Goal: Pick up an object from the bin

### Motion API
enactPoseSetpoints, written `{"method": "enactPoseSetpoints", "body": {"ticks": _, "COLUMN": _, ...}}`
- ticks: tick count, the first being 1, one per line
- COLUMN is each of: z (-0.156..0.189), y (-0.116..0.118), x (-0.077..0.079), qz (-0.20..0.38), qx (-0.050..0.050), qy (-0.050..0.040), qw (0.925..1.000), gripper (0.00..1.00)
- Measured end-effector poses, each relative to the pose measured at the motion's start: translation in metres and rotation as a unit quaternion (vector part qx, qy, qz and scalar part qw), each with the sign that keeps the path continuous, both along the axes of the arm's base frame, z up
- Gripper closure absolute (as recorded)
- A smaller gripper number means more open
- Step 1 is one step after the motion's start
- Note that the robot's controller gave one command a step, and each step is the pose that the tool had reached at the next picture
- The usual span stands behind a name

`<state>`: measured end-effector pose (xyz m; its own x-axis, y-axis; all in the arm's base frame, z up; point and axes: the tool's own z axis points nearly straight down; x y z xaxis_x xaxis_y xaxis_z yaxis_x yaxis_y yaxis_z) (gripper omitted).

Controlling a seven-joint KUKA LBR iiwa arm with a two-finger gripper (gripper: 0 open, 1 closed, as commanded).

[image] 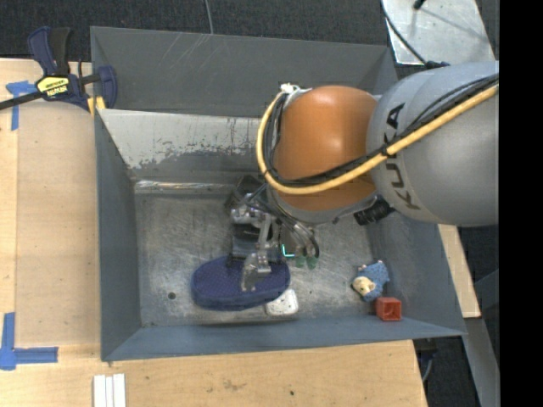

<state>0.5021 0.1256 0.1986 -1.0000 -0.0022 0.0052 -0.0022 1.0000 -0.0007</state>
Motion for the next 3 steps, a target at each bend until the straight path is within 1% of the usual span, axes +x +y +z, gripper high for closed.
{"method": "enactPoseSetpoints", "body": {"ticks": 1, "z": -0.1264, "y": -0.0166, "x": -0.0150, "qz": 0.013, "qx": 0.003, "qy": -0.0100, "qw": 0.9999, "gripper": 0.00}}
{"method": "enactPoseSetpoints", "body": {"ticks": 2, "z": -0.1241, "y": -0.0158, "x": -0.0130, "qz": 0.013, "qx": 0.002, "qy": -0.0062, "qw": 0.9999, "gripper": 0.00}}
{"method": "enactPoseSetpoints", "body": {"ticks": 3, "z": -0.1230, "y": -0.0155, "x": -0.0121, "qz": 0.013, "qx": 0.002, "qy": -0.0052, "qw": 0.9999, "gripper": 0.00}}
